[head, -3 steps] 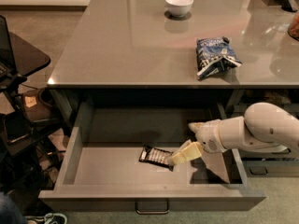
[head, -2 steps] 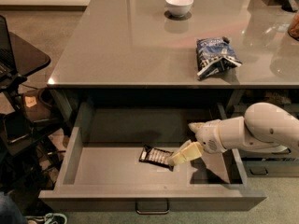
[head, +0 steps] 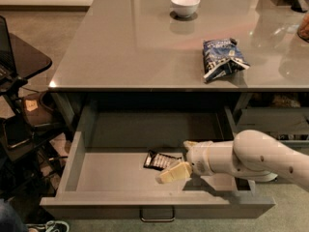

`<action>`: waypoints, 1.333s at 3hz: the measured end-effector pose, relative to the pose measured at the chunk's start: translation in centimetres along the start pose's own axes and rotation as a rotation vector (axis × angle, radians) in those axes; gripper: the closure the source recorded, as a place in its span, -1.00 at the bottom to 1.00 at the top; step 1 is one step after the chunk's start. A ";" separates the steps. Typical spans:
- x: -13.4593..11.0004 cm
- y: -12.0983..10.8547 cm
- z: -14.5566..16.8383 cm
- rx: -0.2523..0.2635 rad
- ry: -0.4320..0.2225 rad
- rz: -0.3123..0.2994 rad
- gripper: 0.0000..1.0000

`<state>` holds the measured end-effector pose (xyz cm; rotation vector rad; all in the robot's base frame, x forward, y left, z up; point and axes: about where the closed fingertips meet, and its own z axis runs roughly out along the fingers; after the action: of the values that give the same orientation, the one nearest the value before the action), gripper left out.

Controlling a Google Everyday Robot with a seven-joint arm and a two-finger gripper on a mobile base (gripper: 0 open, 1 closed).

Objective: Pick rxbar chocolate from top drawer and place on counter

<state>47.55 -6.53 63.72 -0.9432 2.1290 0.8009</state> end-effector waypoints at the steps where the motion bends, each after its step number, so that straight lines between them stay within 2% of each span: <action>1: 0.1 -0.1 0.3 0.014 -0.002 -0.001 -1.00; 2: 0.1 -0.1 1.5 0.054 -0.003 0.013 -1.00; 3: 0.6 0.3 4.0 0.115 -0.032 0.092 -1.00; 4: -0.1 -1.7 3.6 0.193 -0.060 0.086 -1.00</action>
Offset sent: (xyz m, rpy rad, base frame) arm 0.0129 0.0227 -0.0244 -0.0559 -0.0254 -0.1412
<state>50.10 -4.75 61.18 -0.7227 2.1612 0.6427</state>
